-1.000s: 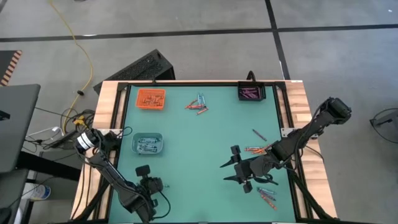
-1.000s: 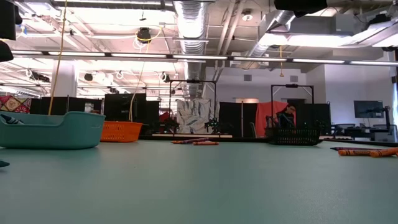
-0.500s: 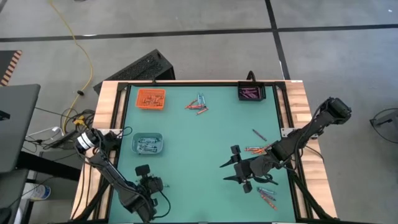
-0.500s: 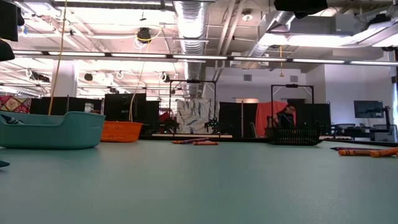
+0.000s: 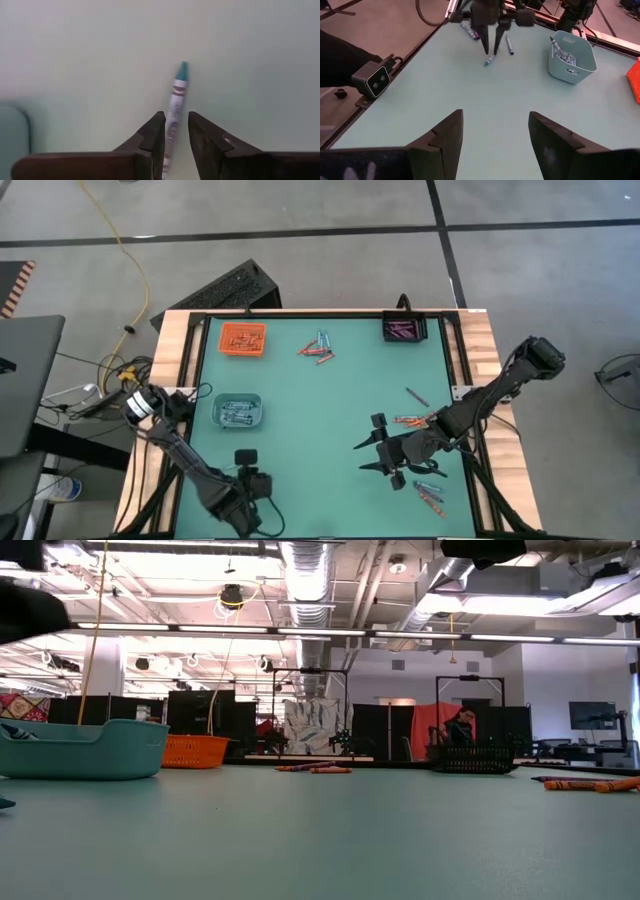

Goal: Sort crayons
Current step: Put the bottom left blue crayon into the left blue bin

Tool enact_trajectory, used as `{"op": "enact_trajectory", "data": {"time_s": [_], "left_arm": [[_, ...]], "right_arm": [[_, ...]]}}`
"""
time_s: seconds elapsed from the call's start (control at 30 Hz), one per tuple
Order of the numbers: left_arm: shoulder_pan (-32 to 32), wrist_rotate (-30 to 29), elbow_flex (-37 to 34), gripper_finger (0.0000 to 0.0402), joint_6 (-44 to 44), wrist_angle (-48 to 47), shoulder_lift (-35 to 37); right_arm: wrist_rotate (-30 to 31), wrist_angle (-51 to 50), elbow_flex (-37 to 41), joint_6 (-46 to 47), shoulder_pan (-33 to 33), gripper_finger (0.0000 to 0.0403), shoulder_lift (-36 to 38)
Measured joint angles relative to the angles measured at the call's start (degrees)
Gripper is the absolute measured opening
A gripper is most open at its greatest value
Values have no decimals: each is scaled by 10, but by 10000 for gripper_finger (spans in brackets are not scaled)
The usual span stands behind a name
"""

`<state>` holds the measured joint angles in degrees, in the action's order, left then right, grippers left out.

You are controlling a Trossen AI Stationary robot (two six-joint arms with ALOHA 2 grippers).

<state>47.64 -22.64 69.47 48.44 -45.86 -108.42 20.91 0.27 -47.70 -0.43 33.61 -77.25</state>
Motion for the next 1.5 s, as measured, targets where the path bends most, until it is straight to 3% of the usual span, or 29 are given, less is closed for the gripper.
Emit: {"op": "enact_trajectory", "data": {"time_s": [0.43,0.73,1.0,1.5], "left_arm": [[-74,117,-34,76,-103,58,5],[-85,132,-37,8,-153,82,3],[-87,81,-3,2,-176,12,13],[-106,-20,20,0,-131,-267,152]], "right_arm": [[0,-8,0,5,16,218,0],[0,-19,0,6,17,218,0],[1,-22,0,6,16,218,0],[2,-30,0,11,16,218,0]]}}
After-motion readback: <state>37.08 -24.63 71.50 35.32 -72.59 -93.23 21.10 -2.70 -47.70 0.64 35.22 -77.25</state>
